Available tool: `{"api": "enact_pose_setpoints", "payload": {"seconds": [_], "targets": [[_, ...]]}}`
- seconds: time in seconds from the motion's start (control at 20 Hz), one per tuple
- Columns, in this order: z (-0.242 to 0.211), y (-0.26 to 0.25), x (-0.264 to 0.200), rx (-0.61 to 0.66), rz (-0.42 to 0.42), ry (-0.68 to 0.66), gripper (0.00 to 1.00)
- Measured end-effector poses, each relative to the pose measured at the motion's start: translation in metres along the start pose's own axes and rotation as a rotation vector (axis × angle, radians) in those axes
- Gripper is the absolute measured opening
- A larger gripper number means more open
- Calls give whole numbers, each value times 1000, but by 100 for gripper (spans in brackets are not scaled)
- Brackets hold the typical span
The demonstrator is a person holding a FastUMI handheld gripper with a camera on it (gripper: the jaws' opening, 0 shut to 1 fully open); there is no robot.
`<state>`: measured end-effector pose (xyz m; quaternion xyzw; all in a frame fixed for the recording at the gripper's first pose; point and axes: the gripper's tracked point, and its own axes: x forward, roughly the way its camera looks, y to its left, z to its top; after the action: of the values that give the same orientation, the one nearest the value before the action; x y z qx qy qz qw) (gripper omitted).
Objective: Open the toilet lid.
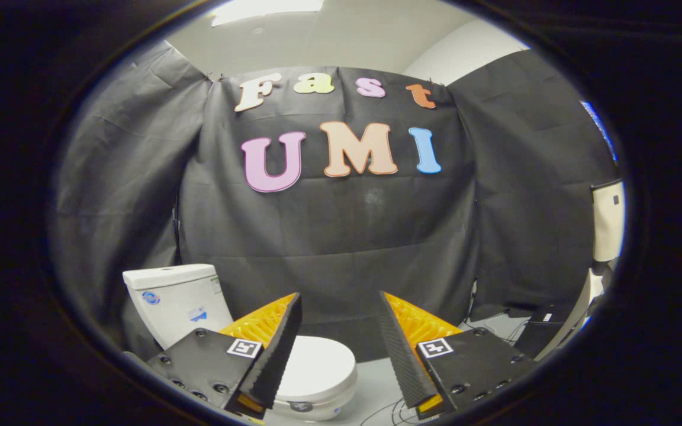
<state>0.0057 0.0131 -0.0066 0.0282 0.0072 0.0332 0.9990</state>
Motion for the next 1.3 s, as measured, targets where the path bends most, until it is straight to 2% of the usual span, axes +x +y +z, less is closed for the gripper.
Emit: {"api": "enact_pose_setpoints", "payload": {"seconds": [0.75, 1.0, 1.15, 1.3], "targets": [[3, -21, -4, 112, -46, -40, 82], [-1, -32, -6, 157, -79, -41, 79], [-6, -41, -4, 218, -99, -44, 78], [-9, -57, 2, 324, -162, -101, 77]]}}
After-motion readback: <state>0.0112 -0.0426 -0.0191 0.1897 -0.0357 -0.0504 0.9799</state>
